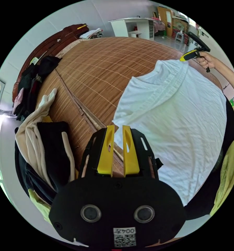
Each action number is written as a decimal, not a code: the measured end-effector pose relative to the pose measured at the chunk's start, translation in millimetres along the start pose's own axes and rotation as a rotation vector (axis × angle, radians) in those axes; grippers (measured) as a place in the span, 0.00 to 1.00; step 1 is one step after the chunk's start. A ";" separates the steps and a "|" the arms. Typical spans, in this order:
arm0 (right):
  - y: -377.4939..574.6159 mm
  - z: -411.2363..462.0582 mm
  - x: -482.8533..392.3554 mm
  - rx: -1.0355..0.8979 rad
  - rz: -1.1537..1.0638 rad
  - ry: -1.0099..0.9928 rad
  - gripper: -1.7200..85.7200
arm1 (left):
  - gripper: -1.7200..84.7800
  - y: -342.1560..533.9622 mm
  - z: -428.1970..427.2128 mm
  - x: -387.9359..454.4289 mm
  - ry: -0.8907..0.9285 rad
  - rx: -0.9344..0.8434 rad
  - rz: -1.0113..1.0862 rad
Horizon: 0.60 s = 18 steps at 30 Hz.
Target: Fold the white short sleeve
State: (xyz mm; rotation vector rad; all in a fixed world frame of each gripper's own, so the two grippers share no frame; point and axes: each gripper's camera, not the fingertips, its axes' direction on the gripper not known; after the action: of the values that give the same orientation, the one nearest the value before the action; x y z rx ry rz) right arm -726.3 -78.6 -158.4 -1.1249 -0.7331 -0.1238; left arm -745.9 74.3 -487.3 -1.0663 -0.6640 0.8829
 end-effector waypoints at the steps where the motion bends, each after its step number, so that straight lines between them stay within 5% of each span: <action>1: -2.3 -8.1 12.3 0.070 0.041 -0.004 0.01 | 0.07 -0.6 -0.2 -5.6 -0.003 0.005 -0.018; 4: 1.0 -13.1 17.9 0.093 -0.047 -0.063 0.01 | 0.06 5.5 -2.5 -25.1 0.014 0.026 -0.056; 10: 7.7 43.5 13.8 -0.264 -0.281 -0.011 0.01 | 0.05 20.6 3.4 -22.0 0.030 0.002 0.014; 18: -6.2 -7.8 75.6 0.182 0.081 -0.068 0.05 | 0.09 22.2 7.4 -43.5 0.061 -0.002 -0.005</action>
State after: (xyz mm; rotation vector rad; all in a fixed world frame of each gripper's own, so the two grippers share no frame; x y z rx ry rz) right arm -667.7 -68.1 -110.7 -0.9864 -0.7426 0.0494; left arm -780.1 44.8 -507.4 -1.0891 -0.6168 0.8426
